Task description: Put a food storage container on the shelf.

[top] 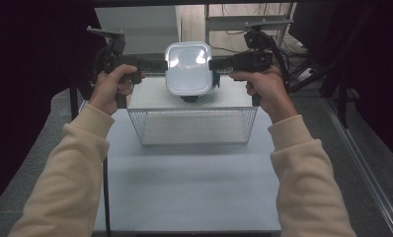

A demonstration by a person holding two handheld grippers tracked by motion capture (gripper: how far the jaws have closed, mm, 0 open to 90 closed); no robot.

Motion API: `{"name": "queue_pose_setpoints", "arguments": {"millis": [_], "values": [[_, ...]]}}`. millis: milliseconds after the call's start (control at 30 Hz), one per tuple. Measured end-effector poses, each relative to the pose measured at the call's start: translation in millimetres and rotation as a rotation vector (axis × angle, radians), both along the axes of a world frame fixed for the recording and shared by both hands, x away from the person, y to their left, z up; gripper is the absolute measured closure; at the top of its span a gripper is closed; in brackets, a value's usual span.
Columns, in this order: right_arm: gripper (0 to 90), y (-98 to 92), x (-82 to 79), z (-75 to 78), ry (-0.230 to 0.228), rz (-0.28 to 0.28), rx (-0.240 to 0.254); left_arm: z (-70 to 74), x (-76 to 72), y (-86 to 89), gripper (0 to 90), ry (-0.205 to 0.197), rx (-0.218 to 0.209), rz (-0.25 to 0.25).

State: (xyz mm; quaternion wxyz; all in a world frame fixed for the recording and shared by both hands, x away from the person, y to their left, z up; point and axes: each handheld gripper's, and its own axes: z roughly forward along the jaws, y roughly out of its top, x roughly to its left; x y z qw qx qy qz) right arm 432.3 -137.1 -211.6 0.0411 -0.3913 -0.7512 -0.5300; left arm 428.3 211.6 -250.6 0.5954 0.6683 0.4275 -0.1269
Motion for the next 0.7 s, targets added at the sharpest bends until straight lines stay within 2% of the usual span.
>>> {"name": "queue_pose_setpoints", "arguments": {"millis": [200,300,367,400,467,700], "values": [[79.3,-1.9,15.8,-5.8,0.045,-0.015,0.014,-0.9,14.2,-2.1,79.6,0.032,0.008,0.008],[78.5,-2.7,27.6,-10.0,0.076,-0.033,0.02,-2.7,24.3,-1.9,80.0,0.064,-0.026,0.012],[77.4,-3.6,34.6,-12.1,0.103,-0.036,0.032,-4.1,30.5,-1.8,80.5,0.091,-0.039,0.033],[77.4,-3.6,34.6,-12.1,0.103,-0.036,0.032,-4.1,30.5,-1.8,80.4,0.091,-0.039,0.033],[75.3,-3.7,45.4,-15.1,0.145,-0.042,0.055,-6.5,38.1,-1.8,80.0,0.111,-0.05,0.048],[70.8,-4.5,66.3,-23.8,0.229,-0.071,0.099,-17.2,54.3,-2.2,77.6,0.161,-0.108,0.077]]}}
